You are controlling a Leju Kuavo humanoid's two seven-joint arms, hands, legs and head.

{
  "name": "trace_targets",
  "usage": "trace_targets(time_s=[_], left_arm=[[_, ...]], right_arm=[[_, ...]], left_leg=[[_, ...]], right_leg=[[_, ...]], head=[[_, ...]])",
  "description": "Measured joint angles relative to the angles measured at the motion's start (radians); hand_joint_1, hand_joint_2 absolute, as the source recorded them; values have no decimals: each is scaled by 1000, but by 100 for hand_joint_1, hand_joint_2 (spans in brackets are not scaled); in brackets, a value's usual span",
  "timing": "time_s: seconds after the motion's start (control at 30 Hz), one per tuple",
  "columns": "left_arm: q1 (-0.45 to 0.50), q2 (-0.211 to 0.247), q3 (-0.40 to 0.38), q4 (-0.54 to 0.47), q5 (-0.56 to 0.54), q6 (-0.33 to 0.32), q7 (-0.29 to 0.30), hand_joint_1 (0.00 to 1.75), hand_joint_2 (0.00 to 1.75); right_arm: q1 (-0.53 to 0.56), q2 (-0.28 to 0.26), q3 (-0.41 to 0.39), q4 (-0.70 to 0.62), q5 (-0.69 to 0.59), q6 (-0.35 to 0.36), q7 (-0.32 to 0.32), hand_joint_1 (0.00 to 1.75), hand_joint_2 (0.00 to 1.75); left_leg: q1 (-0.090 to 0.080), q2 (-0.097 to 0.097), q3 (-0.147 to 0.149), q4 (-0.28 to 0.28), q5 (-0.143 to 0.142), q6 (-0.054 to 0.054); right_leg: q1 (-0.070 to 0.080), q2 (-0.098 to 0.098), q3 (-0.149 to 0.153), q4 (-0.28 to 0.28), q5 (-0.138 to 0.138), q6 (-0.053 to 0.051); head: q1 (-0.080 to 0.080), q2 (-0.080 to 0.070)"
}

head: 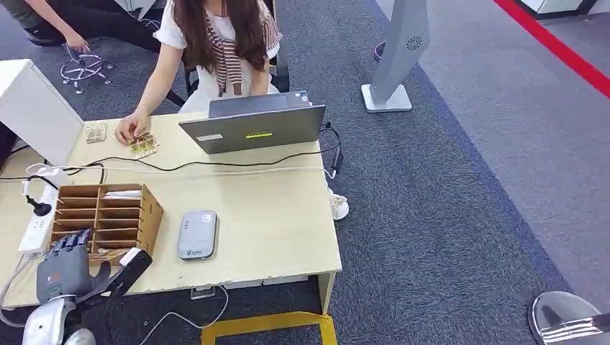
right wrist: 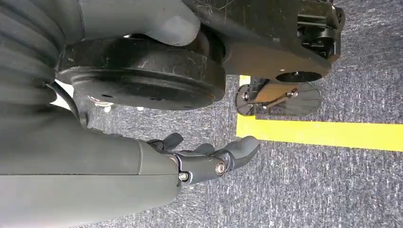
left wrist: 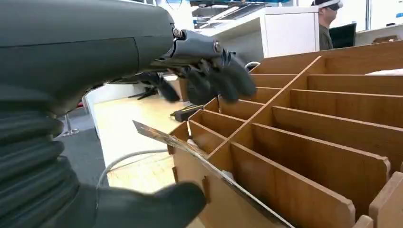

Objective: Pass the card to the sensor for recognition and then transmit it.

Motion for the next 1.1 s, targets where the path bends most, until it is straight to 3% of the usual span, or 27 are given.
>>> trace_targets(time_s=[0.9,1.1], left_arm=[[0,10,0,-2,29,2,-13,175,175],[2,17,-5,-72,56,-1,-32,175,175]], right_arm=[[1,0,-9,0,-2,10,-12,0,175],[1,0,-18,0,-2,0,-16,0,175]], left_leg=[[0,0,0,0,0,0],[0,0,0,0,0,0]], right_leg=[[0,0,0,0,0,0],[0,0,0,0,0,0]], head=[[0,0],[0,0]])
